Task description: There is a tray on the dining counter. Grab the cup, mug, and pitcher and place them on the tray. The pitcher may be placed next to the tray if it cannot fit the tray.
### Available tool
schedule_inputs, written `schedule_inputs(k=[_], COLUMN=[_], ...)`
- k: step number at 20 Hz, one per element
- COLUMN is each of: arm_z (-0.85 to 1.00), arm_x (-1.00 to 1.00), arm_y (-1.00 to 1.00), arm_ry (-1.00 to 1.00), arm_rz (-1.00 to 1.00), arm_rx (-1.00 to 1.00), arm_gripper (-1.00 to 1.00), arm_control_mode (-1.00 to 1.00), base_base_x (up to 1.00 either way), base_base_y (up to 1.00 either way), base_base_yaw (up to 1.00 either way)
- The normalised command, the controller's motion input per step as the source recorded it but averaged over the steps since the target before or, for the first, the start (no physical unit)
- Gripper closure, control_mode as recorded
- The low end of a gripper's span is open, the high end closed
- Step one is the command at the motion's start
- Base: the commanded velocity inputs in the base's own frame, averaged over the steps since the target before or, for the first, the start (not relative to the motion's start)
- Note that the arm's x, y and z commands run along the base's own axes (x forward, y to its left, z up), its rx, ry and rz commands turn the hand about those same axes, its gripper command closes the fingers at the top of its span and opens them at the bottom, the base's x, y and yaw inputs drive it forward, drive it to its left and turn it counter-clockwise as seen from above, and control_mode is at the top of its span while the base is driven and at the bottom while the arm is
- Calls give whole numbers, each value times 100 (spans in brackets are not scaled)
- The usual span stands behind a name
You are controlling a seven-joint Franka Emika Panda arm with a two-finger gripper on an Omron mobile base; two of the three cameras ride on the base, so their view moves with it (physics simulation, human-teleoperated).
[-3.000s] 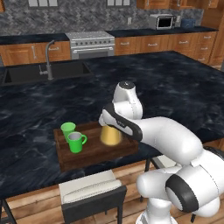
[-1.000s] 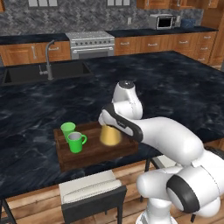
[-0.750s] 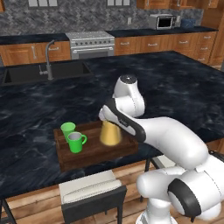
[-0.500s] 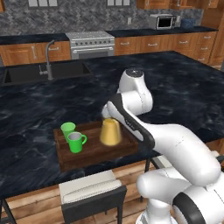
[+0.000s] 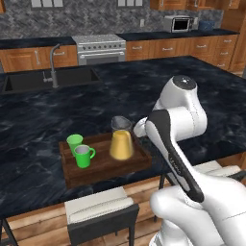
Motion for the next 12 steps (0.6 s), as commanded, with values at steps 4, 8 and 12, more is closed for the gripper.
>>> schedule_inputs(k=[4,8,12], arm_z=[38,33,30], arm_x=[-96,-76,-42], arm_y=[-47,-33,-17], arm_ry=[-2,-3,0], arm_rz=[0,-1,-4], arm_rx=[4,2,0], arm_gripper=[-100,-100,-100], arm_control_mode=[-100,-100,-100], base_base_x=[0,0,0], base_base_y=[0,0,0], base_base_yaw=[0,0,0])
